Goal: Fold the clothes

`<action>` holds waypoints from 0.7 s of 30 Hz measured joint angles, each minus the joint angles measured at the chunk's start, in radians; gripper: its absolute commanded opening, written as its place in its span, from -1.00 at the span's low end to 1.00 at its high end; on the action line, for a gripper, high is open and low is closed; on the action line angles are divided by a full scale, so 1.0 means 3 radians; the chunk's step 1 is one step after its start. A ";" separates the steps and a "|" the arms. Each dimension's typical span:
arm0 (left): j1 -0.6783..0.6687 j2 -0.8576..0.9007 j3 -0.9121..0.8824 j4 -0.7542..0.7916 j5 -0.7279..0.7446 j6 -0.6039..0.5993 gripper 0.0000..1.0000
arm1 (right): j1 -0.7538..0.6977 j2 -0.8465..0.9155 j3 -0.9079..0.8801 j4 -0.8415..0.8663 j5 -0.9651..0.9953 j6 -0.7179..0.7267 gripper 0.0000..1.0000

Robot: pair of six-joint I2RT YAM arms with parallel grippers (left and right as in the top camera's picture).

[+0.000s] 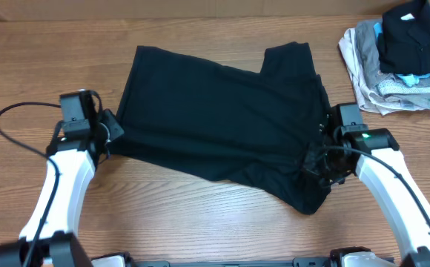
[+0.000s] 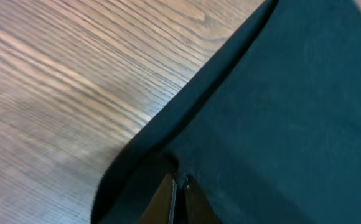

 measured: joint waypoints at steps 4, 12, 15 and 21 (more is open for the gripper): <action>-0.0039 0.0201 0.0000 0.0219 -0.0009 0.0000 -0.92 | -0.0004 0.0188 0.0001 0.0249 0.0024 -0.0042 -0.92; -0.0130 0.0384 0.0001 0.0563 -0.0009 0.0000 -0.92 | -0.0014 0.0473 0.0003 0.0575 0.0141 -0.0075 -0.92; -0.0161 0.0408 0.0001 0.0614 -0.0008 0.0001 -0.90 | -0.0014 0.0481 0.0003 0.0646 0.0177 -0.0093 -0.74; -0.0197 0.0430 0.0003 0.0717 -0.0009 0.0018 -0.71 | -0.0017 0.0481 0.0004 0.0858 0.0245 -0.0130 -0.53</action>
